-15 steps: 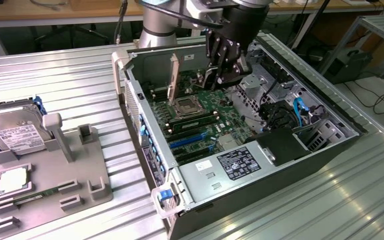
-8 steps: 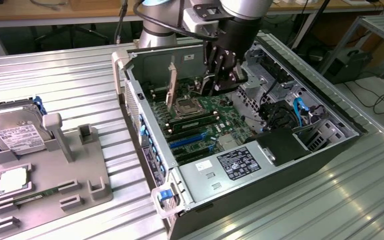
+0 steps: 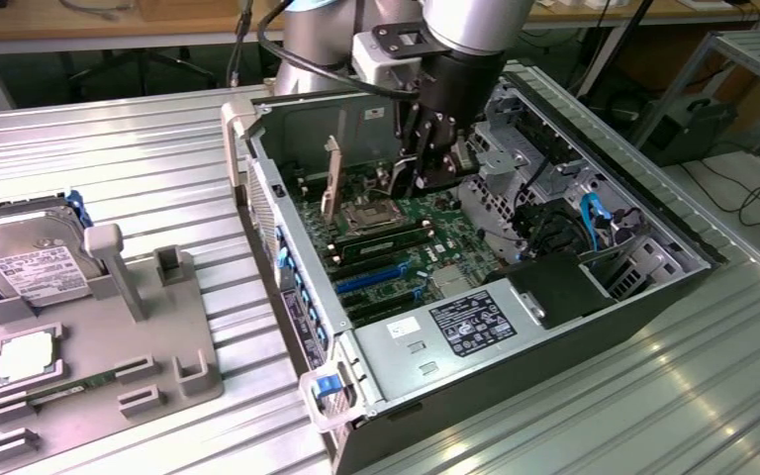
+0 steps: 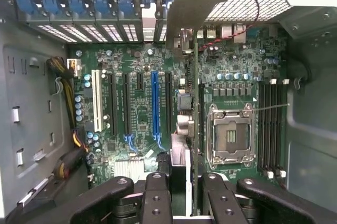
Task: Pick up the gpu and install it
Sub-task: 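Insert the gpu into the slot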
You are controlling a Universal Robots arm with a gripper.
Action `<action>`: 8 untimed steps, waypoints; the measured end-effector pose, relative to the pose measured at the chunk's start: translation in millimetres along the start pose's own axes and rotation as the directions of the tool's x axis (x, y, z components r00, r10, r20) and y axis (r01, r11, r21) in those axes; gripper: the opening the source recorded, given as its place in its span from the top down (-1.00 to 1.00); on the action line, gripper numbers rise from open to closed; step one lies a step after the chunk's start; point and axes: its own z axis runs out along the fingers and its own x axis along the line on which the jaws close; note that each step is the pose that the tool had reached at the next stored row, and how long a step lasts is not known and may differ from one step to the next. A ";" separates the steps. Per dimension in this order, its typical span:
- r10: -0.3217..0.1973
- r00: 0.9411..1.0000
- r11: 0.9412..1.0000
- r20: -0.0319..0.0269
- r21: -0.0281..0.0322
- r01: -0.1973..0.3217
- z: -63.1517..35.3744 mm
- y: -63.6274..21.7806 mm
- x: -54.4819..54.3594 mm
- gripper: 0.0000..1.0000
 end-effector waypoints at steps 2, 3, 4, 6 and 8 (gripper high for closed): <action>0.000 1.000 1.000 0.001 0.000 0.000 2.4 0.4 0.2 0.44; 0.000 1.000 1.000 0.001 0.000 0.000 4.3 0.5 0.4 0.44; 0.000 1.000 1.000 0.001 0.000 0.000 5.7 0.5 0.6 0.44; 0.000 1.000 1.000 0.001 0.000 0.000 9.6 0.7 1.2 0.44; 0.000 1.000 1.000 0.001 0.000 0.000 12.7 1.9 2.5 0.44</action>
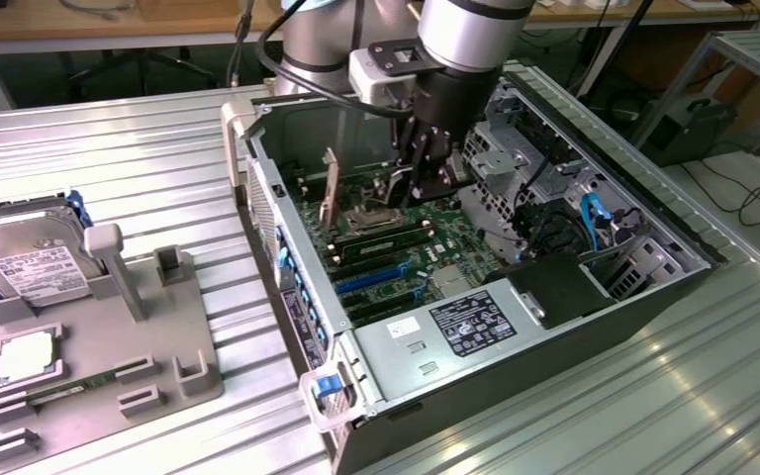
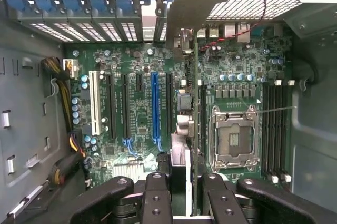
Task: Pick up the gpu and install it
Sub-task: 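Insert the gpu into the slot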
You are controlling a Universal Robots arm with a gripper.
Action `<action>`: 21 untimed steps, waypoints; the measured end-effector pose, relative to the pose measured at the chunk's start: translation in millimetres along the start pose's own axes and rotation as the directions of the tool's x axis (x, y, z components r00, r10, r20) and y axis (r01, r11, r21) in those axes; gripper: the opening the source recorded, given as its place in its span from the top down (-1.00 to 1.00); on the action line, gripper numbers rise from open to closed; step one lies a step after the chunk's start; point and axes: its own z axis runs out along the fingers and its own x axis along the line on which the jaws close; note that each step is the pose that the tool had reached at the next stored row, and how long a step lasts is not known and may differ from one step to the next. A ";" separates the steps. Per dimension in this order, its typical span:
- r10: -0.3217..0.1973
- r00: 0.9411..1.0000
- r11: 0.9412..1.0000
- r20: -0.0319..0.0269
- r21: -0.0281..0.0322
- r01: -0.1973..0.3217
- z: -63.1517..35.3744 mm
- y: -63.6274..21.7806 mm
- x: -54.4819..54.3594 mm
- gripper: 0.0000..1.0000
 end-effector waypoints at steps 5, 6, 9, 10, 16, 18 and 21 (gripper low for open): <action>0.000 1.000 1.000 0.000 0.000 0.000 7.7 2.5 4.5 0.44; 0.000 1.000 1.000 0.000 0.000 0.000 8.6 2.4 6.5 0.44; 0.000 1.000 1.000 0.000 0.000 0.000 12.4 3.0 11.5 0.44; 0.000 1.000 1.000 0.000 0.000 0.000 13.4 3.3 12.4 0.44; 0.000 1.000 1.000 0.000 -0.001 0.000 18.8 4.6 14.3 0.44; 0.000 1.000 1.000 -0.001 -0.001 0.000 19.8 4.8 15.3 0.44; 0.001 1.000 1.000 -0.011 0.000 -0.001 22.4 4.9 15.7 0.44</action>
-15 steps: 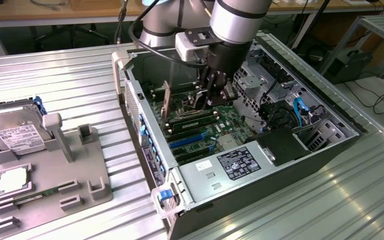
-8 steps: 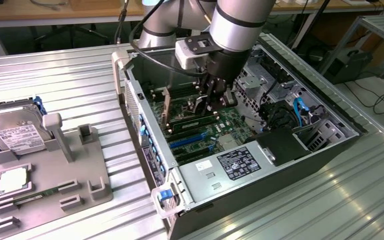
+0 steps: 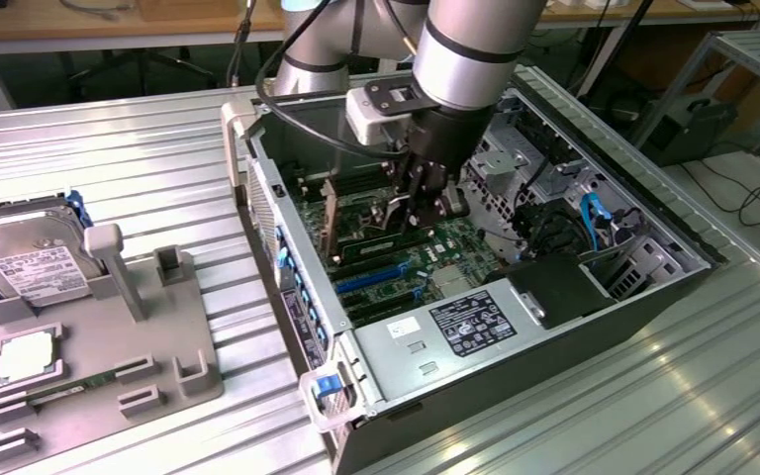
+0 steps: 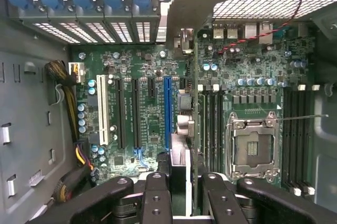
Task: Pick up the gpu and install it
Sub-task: 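Insert the gpu into the slot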
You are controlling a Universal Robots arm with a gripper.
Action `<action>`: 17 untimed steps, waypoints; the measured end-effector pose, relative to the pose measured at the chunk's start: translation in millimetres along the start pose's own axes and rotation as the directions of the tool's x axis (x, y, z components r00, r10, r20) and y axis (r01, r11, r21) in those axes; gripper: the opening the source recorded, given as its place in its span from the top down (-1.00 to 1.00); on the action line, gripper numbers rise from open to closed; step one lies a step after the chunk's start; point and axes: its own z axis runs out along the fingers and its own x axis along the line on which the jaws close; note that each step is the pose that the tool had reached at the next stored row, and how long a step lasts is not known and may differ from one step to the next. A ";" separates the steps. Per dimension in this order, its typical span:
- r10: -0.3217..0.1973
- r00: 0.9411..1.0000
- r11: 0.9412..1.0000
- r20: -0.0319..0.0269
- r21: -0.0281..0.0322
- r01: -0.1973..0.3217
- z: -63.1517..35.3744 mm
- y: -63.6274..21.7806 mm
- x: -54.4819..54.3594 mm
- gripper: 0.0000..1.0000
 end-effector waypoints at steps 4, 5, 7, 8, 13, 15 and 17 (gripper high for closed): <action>0.000 1.000 1.000 -0.001 0.000 0.000 6.7 0.9 0.5 0.44; 0.000 1.000 1.000 -0.001 0.000 0.000 8.1 0.9 0.8 0.44; 0.000 1.000 1.000 -0.001 0.000 0.000 10.0 1.3 2.0 0.44; 0.000 1.000 1.000 -0.001 0.000 0.000 11.0 1.9 2.2 0.44; 0.000 1.000 1.000 -0.001 0.000 0.000 18.9 4.3 3.2 0.44; 0.000 1.000 1.000 -0.001 0.000 0.000 21.4 4.6 4.2 0.44; 0.000 1.000 1.000 -0.001 0.000 0.000 23.8 5.9 4.7 0.44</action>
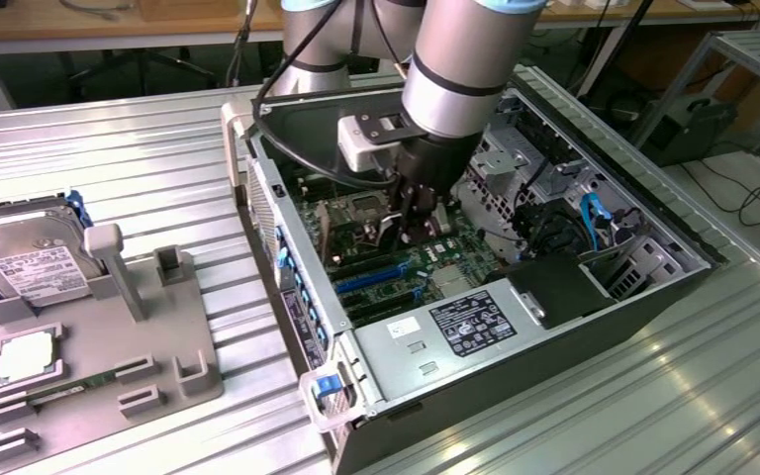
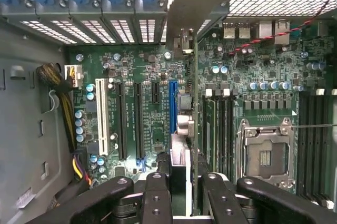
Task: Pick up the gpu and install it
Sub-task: 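Insert the gpu into the slot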
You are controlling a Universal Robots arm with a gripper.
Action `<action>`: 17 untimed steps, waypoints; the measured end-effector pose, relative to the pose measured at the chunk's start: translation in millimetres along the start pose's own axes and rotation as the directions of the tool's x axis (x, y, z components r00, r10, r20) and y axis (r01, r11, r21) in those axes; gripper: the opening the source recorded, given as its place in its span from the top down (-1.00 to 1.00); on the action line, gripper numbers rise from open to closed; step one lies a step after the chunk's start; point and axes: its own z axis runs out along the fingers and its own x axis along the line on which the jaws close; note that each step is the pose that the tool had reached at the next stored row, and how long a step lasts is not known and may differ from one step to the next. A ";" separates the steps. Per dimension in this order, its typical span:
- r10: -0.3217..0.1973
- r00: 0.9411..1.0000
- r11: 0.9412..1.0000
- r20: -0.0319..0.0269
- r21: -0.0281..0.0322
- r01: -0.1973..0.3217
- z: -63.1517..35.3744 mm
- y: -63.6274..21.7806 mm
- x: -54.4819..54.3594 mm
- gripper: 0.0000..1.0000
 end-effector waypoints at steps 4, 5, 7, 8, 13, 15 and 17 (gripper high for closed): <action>0.000 1.000 1.000 0.000 0.000 0.000 3.7 0.8 4.6 0.44; 0.000 1.000 1.000 0.000 0.000 0.000 5.2 1.8 4.8 0.44; 0.000 1.000 1.000 0.000 0.000 0.000 8.7 3.2 5.1 0.44; 0.000 1.000 1.000 0.000 0.000 0.000 10.7 3.4 5.3 0.44; 0.000 1.000 1.000 -0.007 -0.001 0.000 21.1 4.0 6.0 0.44; 0.001 1.000 1.000 -0.008 -0.001 -0.001 22.1 4.0 6.1 0.44; 0.001 1.000 1.000 -0.008 -0.001 -0.001 22.4 4.8 6.1 0.44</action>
